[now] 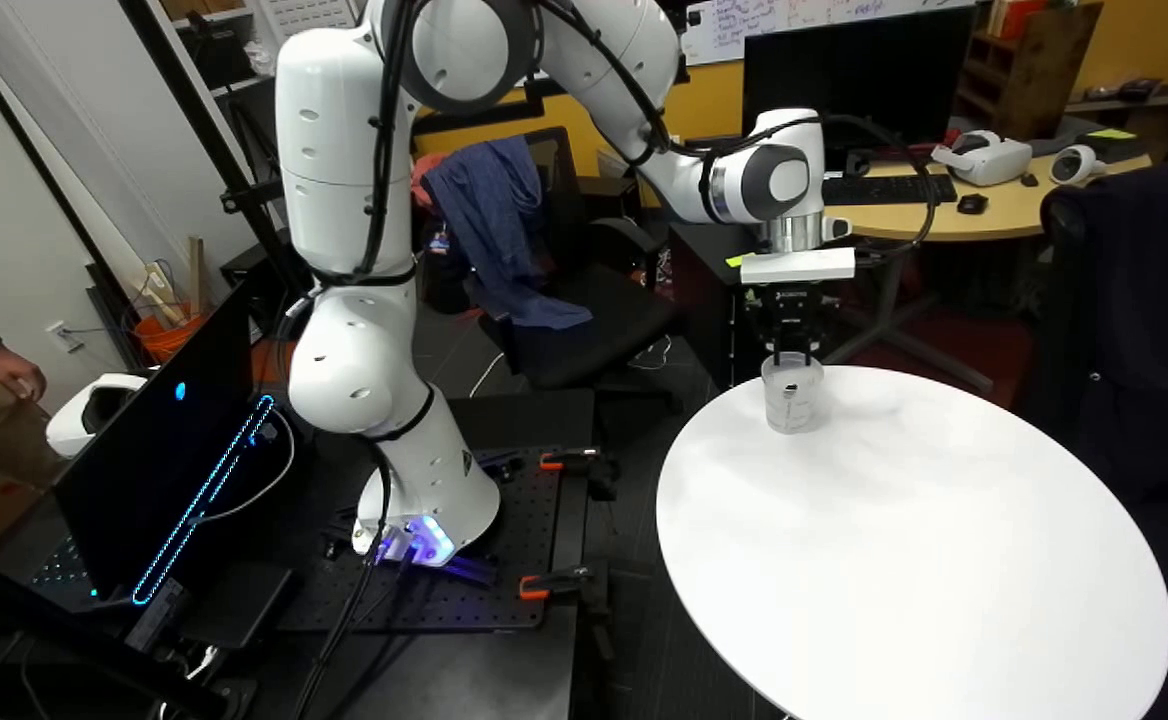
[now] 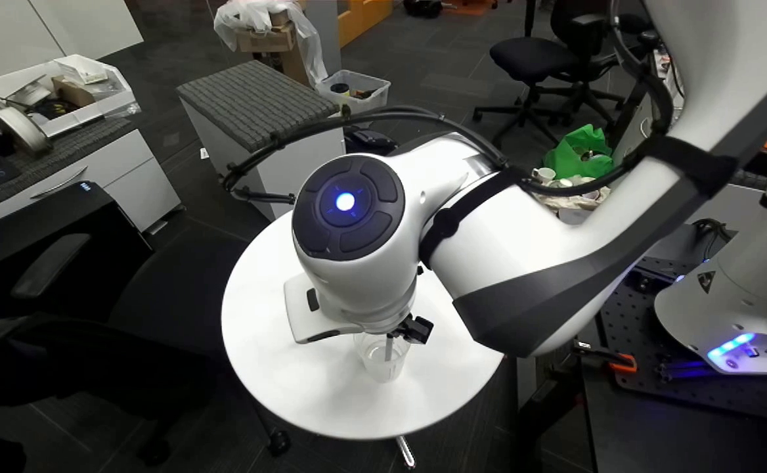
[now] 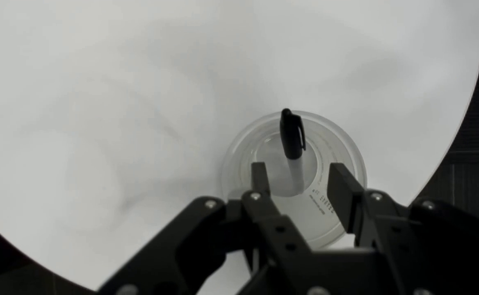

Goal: Put the black marker on the table

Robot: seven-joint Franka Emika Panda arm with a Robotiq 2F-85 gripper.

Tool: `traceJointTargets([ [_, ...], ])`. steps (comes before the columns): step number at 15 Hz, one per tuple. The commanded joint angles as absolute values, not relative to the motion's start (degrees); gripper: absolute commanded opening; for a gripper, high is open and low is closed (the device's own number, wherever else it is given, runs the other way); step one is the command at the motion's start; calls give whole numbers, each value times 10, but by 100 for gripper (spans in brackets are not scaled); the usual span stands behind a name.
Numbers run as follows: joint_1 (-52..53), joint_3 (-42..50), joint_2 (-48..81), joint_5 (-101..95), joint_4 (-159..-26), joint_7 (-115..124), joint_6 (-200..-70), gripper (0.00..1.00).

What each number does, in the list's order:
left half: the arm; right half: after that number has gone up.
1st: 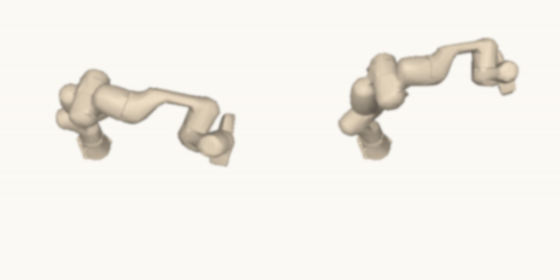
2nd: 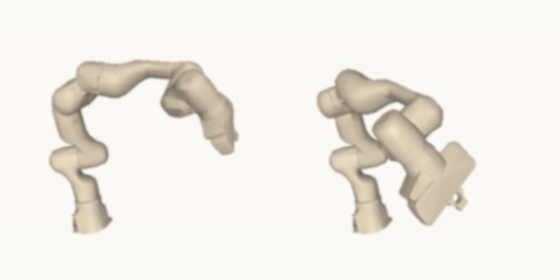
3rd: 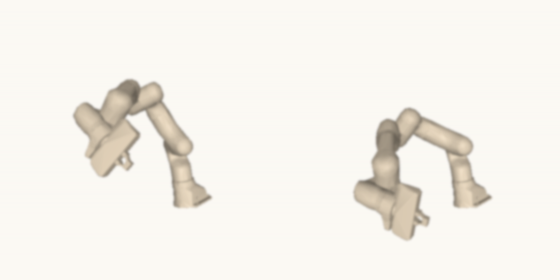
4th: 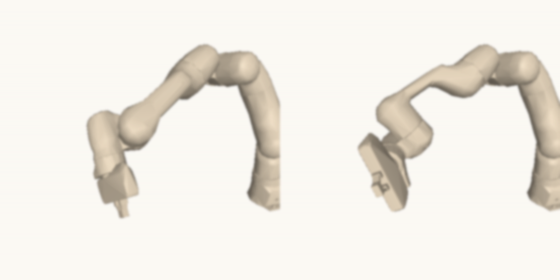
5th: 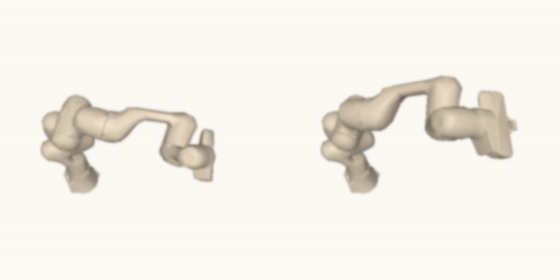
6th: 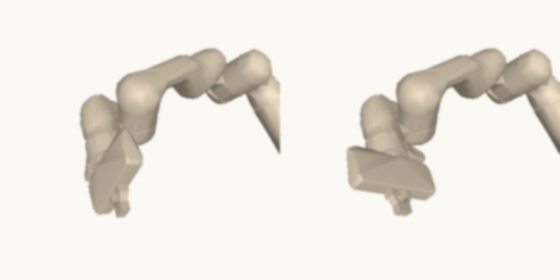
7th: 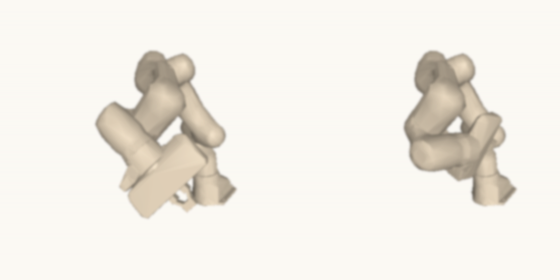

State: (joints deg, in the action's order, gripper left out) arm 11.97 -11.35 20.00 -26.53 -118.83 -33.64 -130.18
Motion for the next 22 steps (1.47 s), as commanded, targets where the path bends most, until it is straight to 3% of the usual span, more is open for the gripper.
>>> traceJointTargets([
  [1, 116, -115, 214, -270, -1173, -346, -1311, 42],
  [17, 105, -115, 251, -255, -1140, -356, -1299, 32],
  [22, 102, -116, 258, -249, -1136, -357, -1295, 36],
])
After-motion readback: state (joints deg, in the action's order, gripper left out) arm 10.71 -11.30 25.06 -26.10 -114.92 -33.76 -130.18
